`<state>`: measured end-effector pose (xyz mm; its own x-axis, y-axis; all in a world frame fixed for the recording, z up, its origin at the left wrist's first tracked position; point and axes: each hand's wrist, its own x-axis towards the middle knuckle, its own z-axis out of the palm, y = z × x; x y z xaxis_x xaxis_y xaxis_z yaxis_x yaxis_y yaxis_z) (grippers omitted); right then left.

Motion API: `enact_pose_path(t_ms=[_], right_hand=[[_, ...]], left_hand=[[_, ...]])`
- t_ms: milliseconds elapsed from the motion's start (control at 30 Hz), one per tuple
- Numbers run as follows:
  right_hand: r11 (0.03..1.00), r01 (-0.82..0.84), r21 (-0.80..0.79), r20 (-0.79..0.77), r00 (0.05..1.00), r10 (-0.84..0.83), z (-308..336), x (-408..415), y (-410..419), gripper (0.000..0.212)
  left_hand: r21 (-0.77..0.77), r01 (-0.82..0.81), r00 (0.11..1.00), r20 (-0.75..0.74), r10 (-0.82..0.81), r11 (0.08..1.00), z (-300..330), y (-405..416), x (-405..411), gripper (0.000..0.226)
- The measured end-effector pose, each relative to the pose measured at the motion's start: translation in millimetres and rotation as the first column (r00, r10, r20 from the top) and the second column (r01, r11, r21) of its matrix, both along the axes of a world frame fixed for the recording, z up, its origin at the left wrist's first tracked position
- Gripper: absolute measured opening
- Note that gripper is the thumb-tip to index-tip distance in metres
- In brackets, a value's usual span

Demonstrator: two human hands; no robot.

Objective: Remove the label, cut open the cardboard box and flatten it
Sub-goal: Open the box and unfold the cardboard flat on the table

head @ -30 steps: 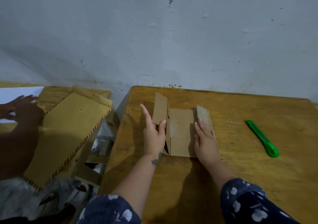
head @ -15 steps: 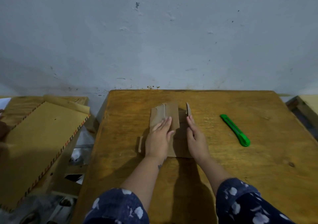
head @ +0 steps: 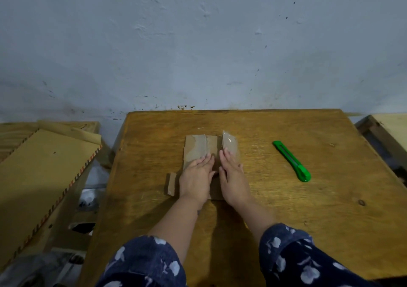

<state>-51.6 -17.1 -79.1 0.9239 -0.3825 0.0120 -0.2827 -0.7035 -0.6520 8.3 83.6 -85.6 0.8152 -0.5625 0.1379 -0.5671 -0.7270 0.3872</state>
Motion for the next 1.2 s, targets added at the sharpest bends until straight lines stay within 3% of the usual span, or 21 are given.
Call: enact_pose_path(t_ms=[167,300,400,500,667,833,1000,1200], right_hand=[[0.969,-0.046,-0.244,-0.127,0.992,0.015,-8,2,9,0.053],[0.943,-0.056,-0.329,-0.161,0.987,0.003,-6,3,13,0.052],[0.937,-0.055,-0.345,-0.175,0.985,-0.006,-6,3,12,0.051],[0.933,-0.063,-0.355,-0.176,0.984,-0.001,-7,3,13,0.051],[0.938,-0.057,-0.342,-0.139,0.99,0.01,-7,2,13,0.051],[0.938,-0.068,-0.339,-0.134,0.991,0.023,-9,0,11,0.051],[0.925,-0.076,-0.372,-0.142,0.99,0.024,-13,2,11,0.071],[0.917,-0.07,-0.393,-0.154,0.988,0.009,-17,4,13,0.066]], left_hand=[[-0.103,0.074,0.993,-0.085,-0.083,0.992,13,23,16,0.044],[-0.165,-0.092,0.994,-0.075,0.081,0.982,20,59,36,0.042],[-0.042,-0.194,0.961,-0.207,0.181,0.98,9,90,48,0.05],[0.062,-0.172,0.935,-0.303,0.183,0.983,1,96,47,0.06],[0.043,-0.071,0.954,-0.29,0.08,0.997,8,58,36,0.062],[0.137,0.031,0.964,-0.267,0.007,0.99,6,30,30,0.052],[0.238,0.002,0.985,-0.167,0.038,0.971,-4,22,26,0.052],[0.249,-0.03,0.988,-0.142,0.067,0.968,-6,19,25,0.052]])
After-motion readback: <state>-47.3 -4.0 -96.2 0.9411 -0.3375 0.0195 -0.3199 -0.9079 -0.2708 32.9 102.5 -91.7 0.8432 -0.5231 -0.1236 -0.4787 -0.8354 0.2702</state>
